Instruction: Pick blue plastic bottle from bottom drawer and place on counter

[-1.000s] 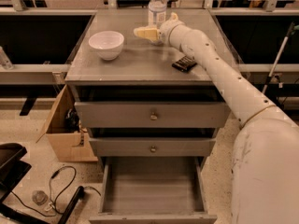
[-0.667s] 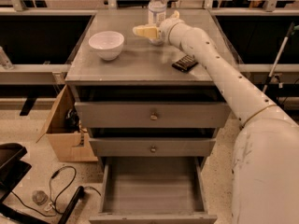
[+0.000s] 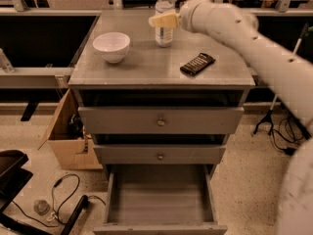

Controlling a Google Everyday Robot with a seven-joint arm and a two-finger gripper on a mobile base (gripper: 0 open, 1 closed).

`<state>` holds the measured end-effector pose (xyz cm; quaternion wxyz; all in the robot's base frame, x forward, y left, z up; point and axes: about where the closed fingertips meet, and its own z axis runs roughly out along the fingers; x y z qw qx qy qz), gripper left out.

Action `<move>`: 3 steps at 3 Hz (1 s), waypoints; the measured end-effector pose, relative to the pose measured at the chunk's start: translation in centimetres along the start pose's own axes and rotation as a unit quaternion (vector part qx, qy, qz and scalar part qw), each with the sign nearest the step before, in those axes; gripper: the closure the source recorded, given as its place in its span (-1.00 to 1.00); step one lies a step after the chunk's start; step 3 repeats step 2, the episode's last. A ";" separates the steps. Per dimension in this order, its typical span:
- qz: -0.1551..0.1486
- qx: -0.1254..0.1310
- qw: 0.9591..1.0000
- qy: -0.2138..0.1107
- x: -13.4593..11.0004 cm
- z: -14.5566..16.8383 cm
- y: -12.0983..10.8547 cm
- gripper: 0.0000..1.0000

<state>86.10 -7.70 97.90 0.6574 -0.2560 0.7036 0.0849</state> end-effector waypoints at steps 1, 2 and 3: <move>-0.035 0.004 0.997 0.071 -3.1 -6.8 0.1 -1.00; -0.097 0.002 0.988 0.120 -8.8 -17.0 1.2 -1.00; -0.097 0.002 0.988 0.120 -8.8 -17.0 1.2 -1.00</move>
Offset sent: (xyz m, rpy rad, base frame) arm -0.2405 -0.0702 0.1626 -0.4218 0.1318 -0.0380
